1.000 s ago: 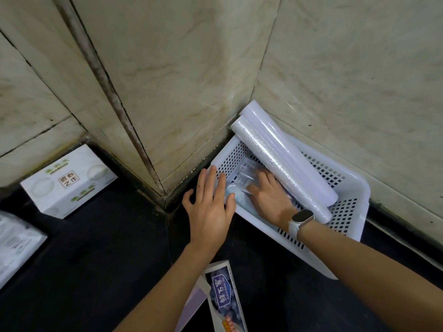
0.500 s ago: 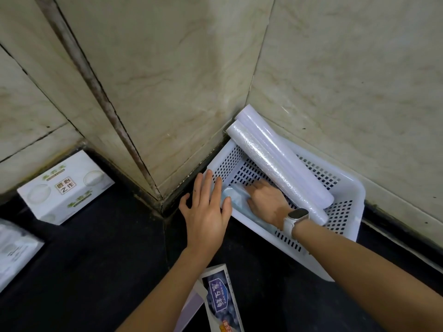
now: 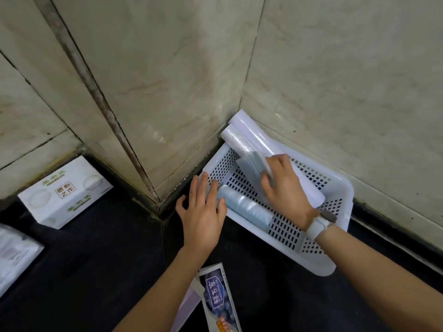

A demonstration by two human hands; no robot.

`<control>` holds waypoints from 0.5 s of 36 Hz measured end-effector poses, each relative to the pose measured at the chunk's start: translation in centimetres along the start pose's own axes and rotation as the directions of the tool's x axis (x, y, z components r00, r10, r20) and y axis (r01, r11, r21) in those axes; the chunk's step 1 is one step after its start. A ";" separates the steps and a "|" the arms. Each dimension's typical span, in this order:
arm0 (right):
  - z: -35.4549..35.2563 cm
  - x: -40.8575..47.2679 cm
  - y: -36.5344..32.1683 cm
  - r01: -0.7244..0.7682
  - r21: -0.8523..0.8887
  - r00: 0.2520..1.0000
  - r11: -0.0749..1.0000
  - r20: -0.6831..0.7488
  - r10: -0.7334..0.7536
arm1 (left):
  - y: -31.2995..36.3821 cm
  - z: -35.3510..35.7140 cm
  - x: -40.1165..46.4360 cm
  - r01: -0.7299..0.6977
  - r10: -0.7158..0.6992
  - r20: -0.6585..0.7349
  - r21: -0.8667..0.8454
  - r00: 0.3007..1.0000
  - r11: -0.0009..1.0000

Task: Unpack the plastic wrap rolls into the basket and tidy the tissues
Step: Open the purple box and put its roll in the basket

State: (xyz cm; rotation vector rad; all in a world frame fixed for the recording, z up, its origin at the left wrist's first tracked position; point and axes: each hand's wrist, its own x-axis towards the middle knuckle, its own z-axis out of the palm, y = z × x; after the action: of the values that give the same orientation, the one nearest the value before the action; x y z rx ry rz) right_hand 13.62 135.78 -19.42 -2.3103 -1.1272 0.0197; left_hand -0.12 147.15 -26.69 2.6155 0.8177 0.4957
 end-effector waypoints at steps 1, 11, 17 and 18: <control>-0.3 0.4 -0.1 -0.004 0.048 1.000 0.999 -0.005 0.004 | 0.0 0.0 0.0 0.007 -0.007 0.005 -0.006 1.000 1.000; 4.4 0.3 -0.1 -0.233 0.048 0.865 0.971 0.468 0.184 | -0.1 0.2 0.0 0.028 -0.027 0.029 -0.029 0.999 0.999; 4.7 0.3 1.3 -0.203 0.091 0.861 0.975 0.492 0.133 | -0.1 0.0 -0.1 0.044 -0.041 0.041 -0.059 0.998 0.997; 4.4 0.7 1.6 -0.198 0.096 0.859 0.975 0.497 0.126 | -0.1 0.0 -0.1 0.046 -0.043 0.039 -0.063 0.998 0.997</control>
State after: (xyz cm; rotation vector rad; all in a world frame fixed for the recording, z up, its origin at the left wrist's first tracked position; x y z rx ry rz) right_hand 14.09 137.58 -23.72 -2.3225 -1.1089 0.7672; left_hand -0.22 147.18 -26.76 2.5342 0.8324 0.4514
